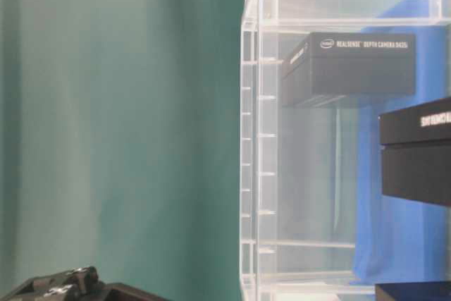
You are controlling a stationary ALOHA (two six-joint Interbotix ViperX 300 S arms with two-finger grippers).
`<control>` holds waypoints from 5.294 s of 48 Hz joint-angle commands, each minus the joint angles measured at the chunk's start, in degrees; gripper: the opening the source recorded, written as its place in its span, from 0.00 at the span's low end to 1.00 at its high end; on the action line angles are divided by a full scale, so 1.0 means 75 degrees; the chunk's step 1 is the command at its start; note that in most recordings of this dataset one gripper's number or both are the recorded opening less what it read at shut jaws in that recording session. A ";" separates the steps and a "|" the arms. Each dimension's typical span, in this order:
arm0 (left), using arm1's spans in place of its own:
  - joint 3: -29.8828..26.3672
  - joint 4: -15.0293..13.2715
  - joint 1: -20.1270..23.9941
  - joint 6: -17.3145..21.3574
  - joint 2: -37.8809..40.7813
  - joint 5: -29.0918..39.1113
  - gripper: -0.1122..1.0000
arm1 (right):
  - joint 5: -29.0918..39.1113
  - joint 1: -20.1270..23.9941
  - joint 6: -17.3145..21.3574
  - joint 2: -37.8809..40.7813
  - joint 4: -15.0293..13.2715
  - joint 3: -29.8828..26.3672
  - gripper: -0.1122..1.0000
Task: Take out the box from the case.
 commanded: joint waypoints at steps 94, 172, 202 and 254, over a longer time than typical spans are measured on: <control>0.1430 0.0059 0.4617 0.4699 -0.2871 0.1137 0.94 | 0.0117 0.0059 0.0070 -0.0129 -0.0012 -0.0187 0.92; 0.1207 -0.0082 0.5391 0.5871 -0.2602 0.1137 0.94 | 0.0141 0.0258 0.0094 0.0398 0.0141 -0.0586 0.92; 0.1207 -0.0082 0.5203 0.5906 -0.2602 0.1172 0.94 | 0.0059 0.1031 0.0469 0.2754 0.0117 -0.2883 0.92; 0.1312 -0.0082 0.5121 0.5871 -0.2719 0.1184 0.94 | 0.0094 0.1242 0.0820 0.3410 -0.0059 -0.3539 0.92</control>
